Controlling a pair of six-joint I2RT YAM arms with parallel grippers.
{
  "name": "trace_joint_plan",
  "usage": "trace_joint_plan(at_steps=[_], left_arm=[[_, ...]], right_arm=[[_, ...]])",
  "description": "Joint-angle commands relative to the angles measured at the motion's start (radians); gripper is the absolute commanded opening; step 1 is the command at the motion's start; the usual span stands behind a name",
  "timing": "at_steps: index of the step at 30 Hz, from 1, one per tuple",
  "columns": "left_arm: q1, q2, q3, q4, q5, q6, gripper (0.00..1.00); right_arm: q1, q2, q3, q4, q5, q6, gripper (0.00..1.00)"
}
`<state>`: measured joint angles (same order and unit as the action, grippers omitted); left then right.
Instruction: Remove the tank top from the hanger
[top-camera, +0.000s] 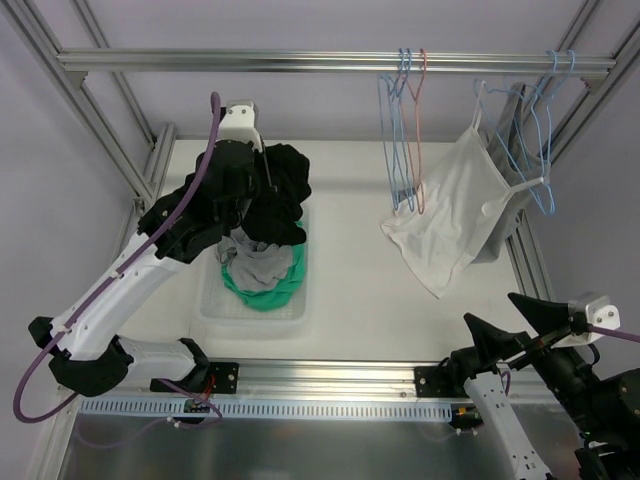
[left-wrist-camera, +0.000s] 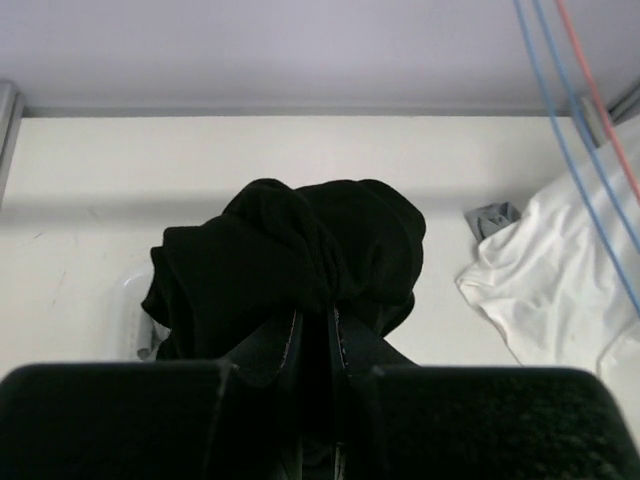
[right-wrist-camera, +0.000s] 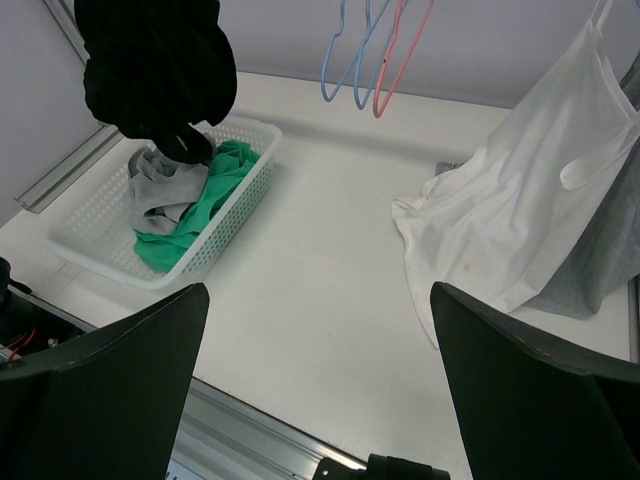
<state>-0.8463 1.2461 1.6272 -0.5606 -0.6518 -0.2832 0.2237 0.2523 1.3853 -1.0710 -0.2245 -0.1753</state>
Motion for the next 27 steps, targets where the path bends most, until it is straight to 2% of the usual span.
trace_joint_plan(at_steps=[1, 4, 8, 15, 20, 27], left_arm=[[0.116, -0.013, -0.052, 0.005, 0.13, -0.007, 0.0], [0.189, -0.013, -0.11, 0.007, 0.172, -0.028, 0.0], [0.234, -0.011, -0.196, 0.01, 0.184, -0.085, 0.0], [0.24, -0.04, -0.432, 0.034, 0.21, -0.217, 0.0], [0.269, -0.013, -0.538, 0.039, 0.254, -0.316, 0.0], [0.366, 0.163, -0.586, 0.041, 0.408, -0.346, 0.0]], right_arm=[[-0.001, 0.016, -0.009, 0.06, 0.001, -0.006, 0.99], [0.0, 0.013, -0.017, 0.065, -0.001, -0.006, 1.0], [-0.001, 0.008, -0.029, 0.072, -0.007, 0.0, 0.99], [0.0, 0.001, -0.038, 0.08, -0.021, 0.007, 0.99], [0.0, -0.004, -0.045, 0.083, -0.029, 0.007, 1.0], [0.0, -0.007, -0.061, 0.086, -0.042, 0.008, 0.99]])
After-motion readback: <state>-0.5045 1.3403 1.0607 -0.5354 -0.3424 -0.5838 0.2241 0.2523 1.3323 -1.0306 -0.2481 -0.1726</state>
